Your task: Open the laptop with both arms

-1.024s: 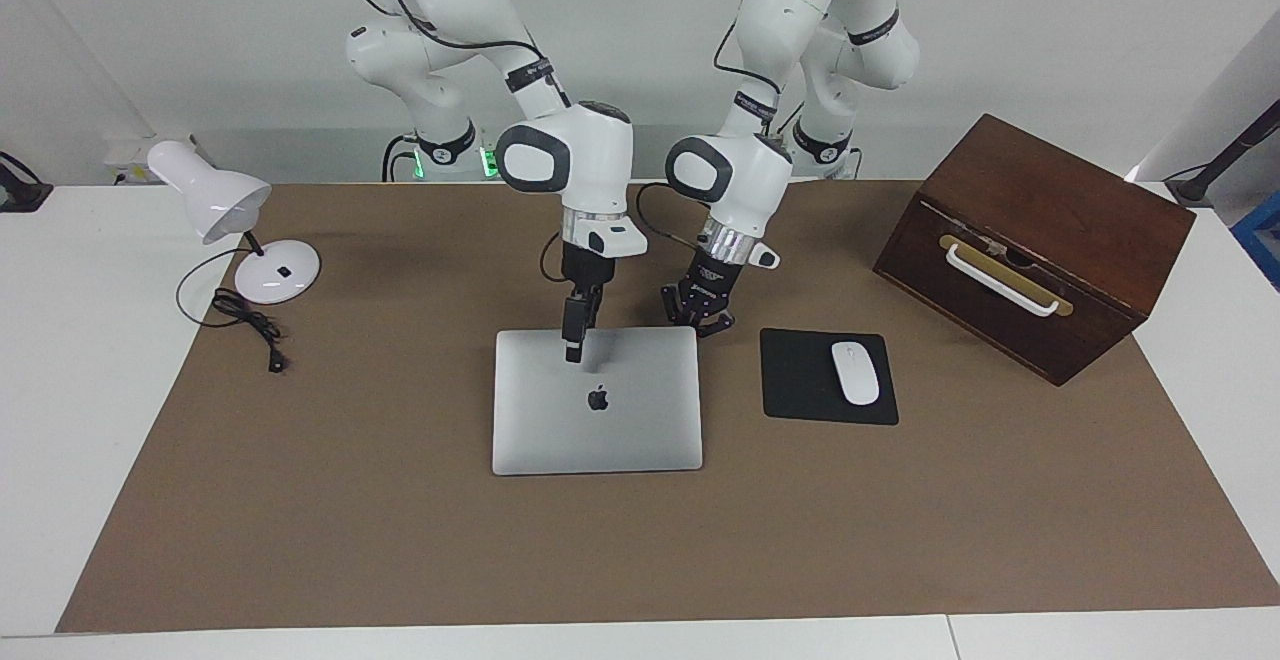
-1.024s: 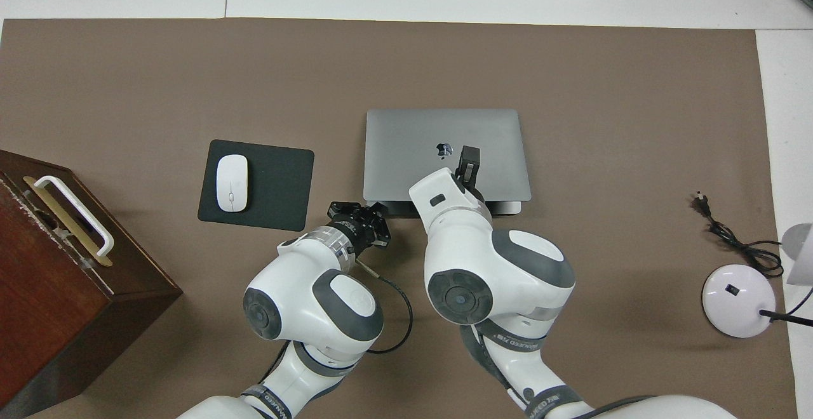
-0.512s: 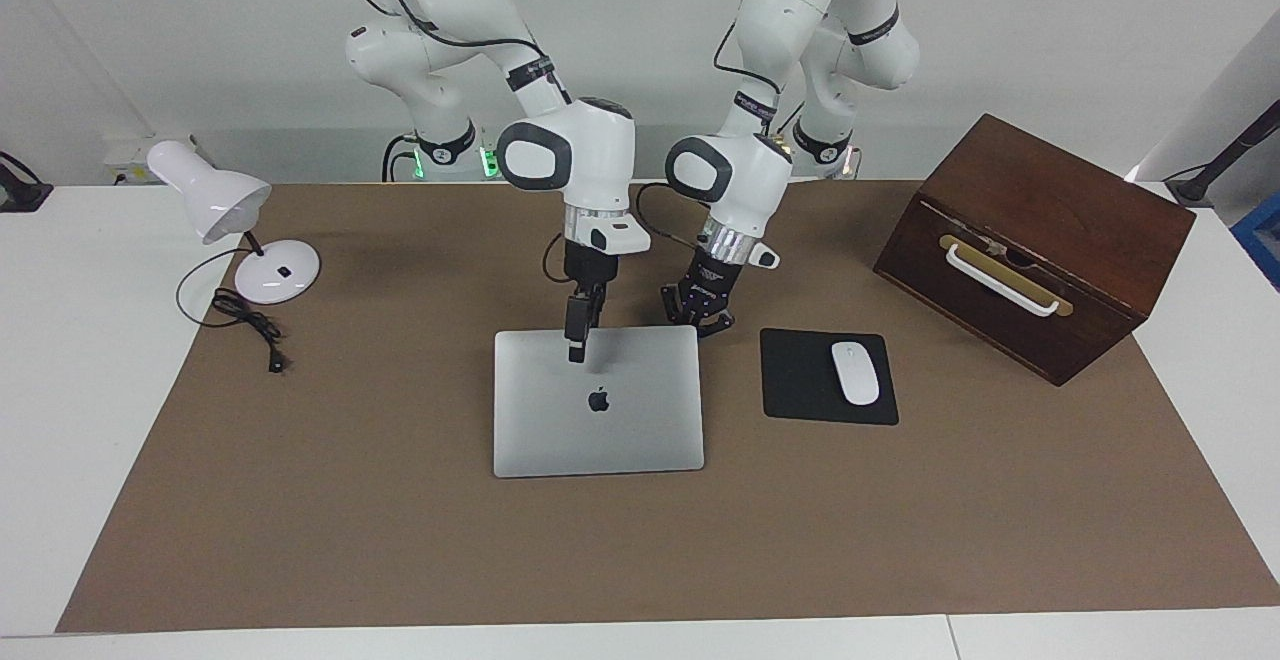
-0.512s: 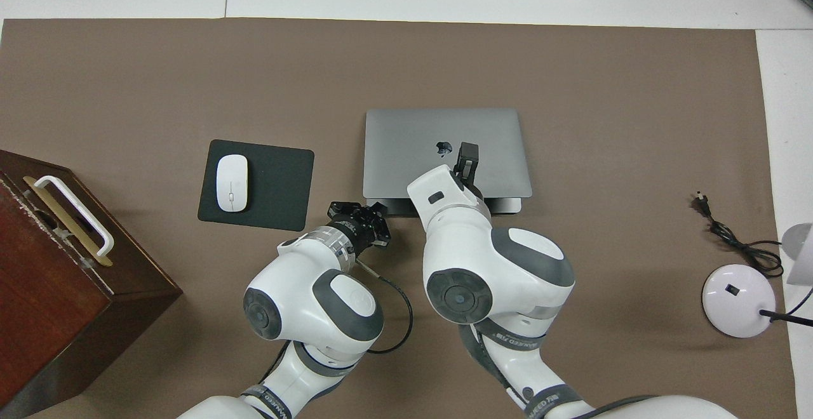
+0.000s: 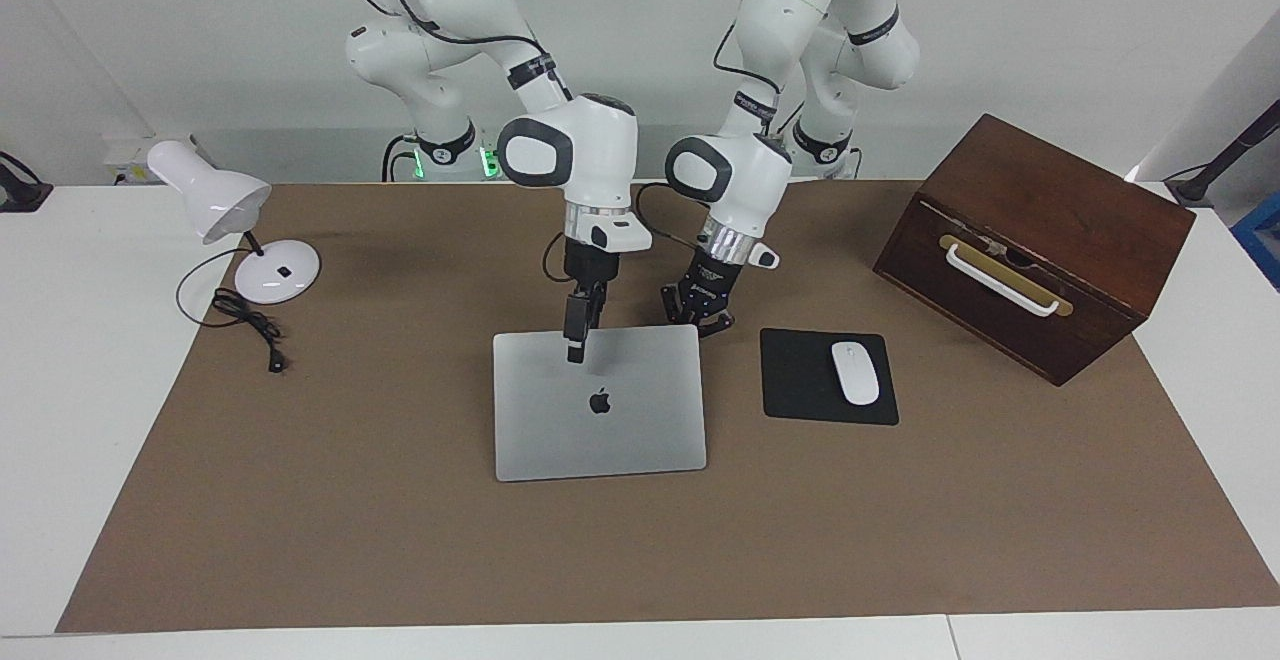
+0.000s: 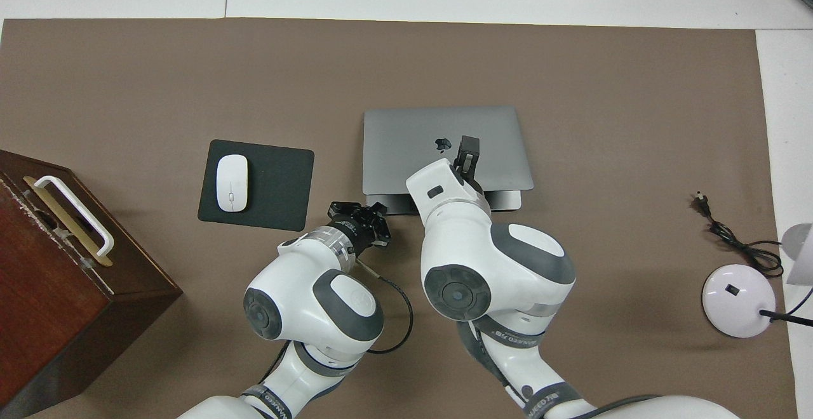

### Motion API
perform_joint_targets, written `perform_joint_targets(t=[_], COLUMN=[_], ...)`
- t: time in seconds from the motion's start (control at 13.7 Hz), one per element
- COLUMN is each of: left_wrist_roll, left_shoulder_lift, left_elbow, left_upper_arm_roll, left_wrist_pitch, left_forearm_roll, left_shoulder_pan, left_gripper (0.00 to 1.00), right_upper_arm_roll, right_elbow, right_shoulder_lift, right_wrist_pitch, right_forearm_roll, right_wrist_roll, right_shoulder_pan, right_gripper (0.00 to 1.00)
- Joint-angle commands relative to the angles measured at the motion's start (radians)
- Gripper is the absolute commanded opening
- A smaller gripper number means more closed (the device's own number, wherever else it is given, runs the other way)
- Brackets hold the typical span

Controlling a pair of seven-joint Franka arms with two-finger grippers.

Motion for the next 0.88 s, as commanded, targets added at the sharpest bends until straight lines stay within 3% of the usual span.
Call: perform_joint_targets(t=[0.0,0.8], left_wrist_roll=[-0.005,-0.005], left_shoulder_lift=[0.092,0.092], left_elbow=[0.014,0.014], left_upper_arm_roll=[0.013,0.013], left_wrist_pitch=[0.015,0.015], left_forearm_roll=[0.003,0.003], left_shoulder_pan=[-0.011,-0.011], left_gripper=[0.0,0.0], right_upper_arm_roll=[0.003,0.004], right_elbow=[0.045,0.088], right_shoulder_lift=[0.027,0.03], right_wrist_pitch=[-0.017,-0.075], right_forearm_roll=[-0.023,-0.017], right_wrist_roll=[0.011,-0.046], right_shoulder_pan=[-0.006,-0.001], right_gripper=[1.0,1.0])
